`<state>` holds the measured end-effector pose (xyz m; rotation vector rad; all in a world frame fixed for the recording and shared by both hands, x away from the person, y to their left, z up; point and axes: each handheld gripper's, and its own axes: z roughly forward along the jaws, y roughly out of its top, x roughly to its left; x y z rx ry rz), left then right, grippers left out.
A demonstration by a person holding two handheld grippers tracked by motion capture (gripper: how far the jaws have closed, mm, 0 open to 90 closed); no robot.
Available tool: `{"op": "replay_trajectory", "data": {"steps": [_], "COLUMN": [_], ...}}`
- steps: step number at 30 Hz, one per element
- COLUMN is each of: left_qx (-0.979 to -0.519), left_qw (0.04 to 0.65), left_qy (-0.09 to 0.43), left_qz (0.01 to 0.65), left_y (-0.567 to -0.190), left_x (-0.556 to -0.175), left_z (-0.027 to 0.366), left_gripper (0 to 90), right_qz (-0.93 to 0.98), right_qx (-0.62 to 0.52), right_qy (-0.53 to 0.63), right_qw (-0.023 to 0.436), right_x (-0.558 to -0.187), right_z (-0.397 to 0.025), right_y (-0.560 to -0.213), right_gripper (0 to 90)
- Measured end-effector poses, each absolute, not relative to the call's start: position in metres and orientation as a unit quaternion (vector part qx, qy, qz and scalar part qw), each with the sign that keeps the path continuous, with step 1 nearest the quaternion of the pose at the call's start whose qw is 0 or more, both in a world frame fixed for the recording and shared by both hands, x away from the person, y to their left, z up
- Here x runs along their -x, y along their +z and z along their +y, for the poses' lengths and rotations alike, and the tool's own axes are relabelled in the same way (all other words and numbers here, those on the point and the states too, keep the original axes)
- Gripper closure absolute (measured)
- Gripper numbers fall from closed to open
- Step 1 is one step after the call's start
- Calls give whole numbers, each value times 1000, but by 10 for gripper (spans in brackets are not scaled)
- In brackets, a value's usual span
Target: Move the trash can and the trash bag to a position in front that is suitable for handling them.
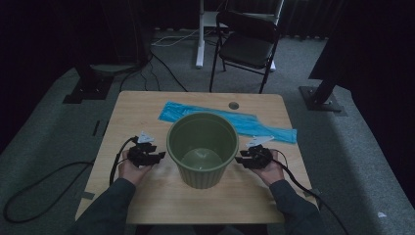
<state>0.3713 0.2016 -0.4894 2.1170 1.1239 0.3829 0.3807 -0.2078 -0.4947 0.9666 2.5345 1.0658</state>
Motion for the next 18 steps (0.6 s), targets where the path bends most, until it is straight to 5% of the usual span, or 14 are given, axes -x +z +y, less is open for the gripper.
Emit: {"op": "replay_trajectory", "data": {"steps": [18], "left_qx": [-820], "left_qw": [365], "left_qy": [148], "left_qz": [416], "left_y": [-484], "left_x": [-364], "left_z": [201], "left_gripper": [534], "right_qz": [881], "right_qx": [-268], "right_qy": [374], "right_qw": [110], "right_x": [-382], "right_z": [-169], "right_y": [-478], "right_gripper": [622]}}
